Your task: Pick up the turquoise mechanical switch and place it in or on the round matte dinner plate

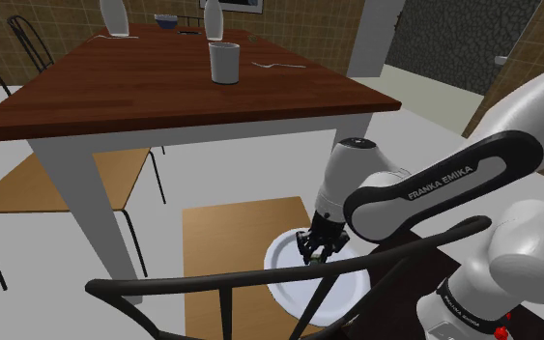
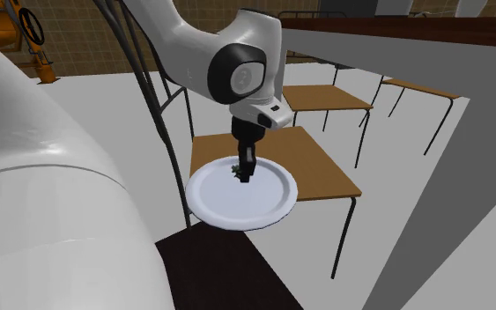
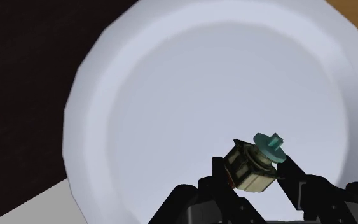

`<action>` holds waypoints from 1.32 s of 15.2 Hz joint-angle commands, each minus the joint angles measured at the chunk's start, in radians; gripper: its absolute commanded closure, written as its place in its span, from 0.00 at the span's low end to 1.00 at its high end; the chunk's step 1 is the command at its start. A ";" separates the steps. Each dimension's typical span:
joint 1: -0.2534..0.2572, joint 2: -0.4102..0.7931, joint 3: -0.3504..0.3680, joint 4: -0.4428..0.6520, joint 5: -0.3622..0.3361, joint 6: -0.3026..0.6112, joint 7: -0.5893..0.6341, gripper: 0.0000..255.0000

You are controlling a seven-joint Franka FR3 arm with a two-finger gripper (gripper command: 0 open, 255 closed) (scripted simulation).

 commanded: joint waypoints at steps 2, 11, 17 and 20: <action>-0.014 -0.010 0.090 -0.014 -0.162 -0.009 -0.013 1.00; -0.043 -0.151 0.108 0.021 -0.087 -0.171 -0.075 0.00; -0.097 -0.202 0.159 0.035 -0.038 -0.224 -0.115 0.00; -0.104 -0.205 0.166 0.036 -0.033 -0.226 -0.119 0.00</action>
